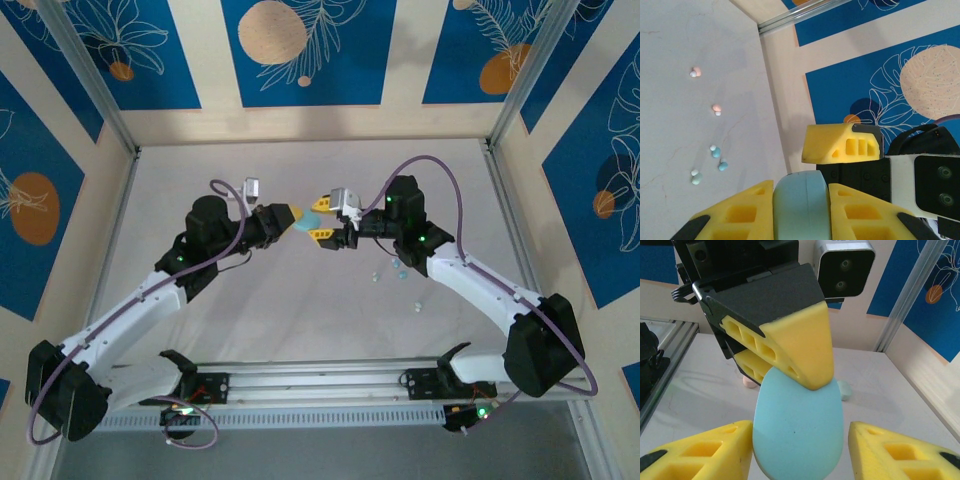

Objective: Insert wireless bluetooth earbuds into charging case

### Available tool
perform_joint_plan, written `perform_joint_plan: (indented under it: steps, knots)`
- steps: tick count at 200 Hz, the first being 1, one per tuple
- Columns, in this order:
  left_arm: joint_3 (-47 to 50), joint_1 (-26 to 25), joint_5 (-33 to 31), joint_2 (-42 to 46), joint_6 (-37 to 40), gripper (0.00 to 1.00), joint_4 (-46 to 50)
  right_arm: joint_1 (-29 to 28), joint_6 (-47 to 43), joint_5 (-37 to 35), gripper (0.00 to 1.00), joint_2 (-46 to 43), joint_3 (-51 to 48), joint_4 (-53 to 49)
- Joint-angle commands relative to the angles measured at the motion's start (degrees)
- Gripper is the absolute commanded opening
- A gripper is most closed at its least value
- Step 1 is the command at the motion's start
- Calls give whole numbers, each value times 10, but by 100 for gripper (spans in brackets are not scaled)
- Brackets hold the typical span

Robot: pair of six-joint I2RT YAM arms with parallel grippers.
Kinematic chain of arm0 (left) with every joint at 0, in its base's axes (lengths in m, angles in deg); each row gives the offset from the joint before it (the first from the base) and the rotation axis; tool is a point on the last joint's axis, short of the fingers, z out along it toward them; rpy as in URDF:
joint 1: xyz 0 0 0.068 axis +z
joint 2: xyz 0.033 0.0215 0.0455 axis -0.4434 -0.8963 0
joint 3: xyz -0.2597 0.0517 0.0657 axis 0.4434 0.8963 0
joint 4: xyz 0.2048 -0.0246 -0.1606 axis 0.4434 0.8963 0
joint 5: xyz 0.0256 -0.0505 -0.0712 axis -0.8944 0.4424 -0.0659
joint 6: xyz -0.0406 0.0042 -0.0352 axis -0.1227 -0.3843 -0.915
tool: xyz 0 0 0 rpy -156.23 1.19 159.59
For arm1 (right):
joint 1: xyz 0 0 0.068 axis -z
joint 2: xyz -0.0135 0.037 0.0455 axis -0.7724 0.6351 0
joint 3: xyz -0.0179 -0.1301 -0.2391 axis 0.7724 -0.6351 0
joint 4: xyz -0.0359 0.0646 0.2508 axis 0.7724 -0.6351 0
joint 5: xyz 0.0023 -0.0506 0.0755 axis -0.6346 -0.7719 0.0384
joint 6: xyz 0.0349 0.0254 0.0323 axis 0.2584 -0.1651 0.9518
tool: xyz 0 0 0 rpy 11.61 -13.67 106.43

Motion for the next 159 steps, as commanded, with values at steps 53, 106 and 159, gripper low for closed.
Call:
perform_joint_plan:
  steps: [53,106,159]
  knots:
    - [6,-6,3,13,-7,15,-39,13,-4,9,54,0,21,-24]
    - [5,-5,7,8,-7,16,-44,19,20,25,43,1,22,-8]
    - [4,-5,12,2,-11,16,-54,17,28,26,47,12,28,-6]
